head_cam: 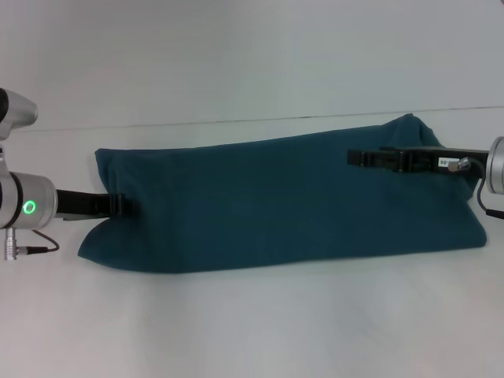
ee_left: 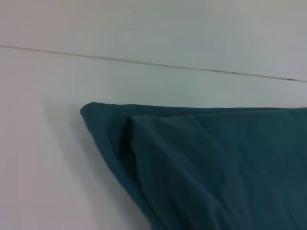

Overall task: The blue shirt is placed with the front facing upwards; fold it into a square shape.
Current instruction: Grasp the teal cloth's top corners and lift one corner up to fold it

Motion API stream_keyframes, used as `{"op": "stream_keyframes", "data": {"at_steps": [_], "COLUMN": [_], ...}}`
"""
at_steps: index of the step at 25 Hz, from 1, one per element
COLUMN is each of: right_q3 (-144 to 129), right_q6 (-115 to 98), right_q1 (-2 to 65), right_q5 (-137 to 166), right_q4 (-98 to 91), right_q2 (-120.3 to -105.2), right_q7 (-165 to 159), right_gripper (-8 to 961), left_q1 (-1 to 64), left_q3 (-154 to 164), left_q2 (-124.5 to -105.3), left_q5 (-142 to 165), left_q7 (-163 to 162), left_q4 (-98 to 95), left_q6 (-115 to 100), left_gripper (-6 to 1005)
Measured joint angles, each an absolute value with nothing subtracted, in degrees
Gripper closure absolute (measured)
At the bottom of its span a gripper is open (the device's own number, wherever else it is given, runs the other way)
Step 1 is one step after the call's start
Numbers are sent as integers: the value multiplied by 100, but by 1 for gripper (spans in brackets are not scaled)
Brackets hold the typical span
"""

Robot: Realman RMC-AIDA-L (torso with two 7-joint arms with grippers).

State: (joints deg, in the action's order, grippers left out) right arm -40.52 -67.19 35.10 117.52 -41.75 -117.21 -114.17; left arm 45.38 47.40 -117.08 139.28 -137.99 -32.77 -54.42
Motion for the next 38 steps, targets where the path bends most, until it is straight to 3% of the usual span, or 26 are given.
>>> {"op": "stream_keyframes", "data": {"at_steps": [7,13,24,32,38], "right_q3": [-4014,-4003,-3753,-3693,-3686], "right_q6": [-6748,-6764,-6711,-6394,-6032], "right_q1": [3493,3443,3313,3169,3756], "right_q5": [11750,11720,11268,8878,7392], "right_q4": [-4175,-4174,-4134,-2186,-134], "right_q2": [-11722,-11725,-11878,-11999,-12061], "right_q7": [-11417,-11416,-10873,-6852,-3814], "right_gripper": [45,45,46,47,244], "left_q1": [4487,4481,4439,4259,4254], "left_q3": [4768,4771,4765,4738,4753], "left_q2": [-11803,-11926,-12269,-12318,-12333], "left_q5": [13915,13906,13896,13487,13441], "left_q7": [-13793,-13732,-13728,-13759,-13863], "left_q4": [-3484,-3722,-4509,-5279,-5592], "left_q6": [-5505,-5616,-6053,-6635,-6862], "left_gripper": [716,947,960,959,960]}}
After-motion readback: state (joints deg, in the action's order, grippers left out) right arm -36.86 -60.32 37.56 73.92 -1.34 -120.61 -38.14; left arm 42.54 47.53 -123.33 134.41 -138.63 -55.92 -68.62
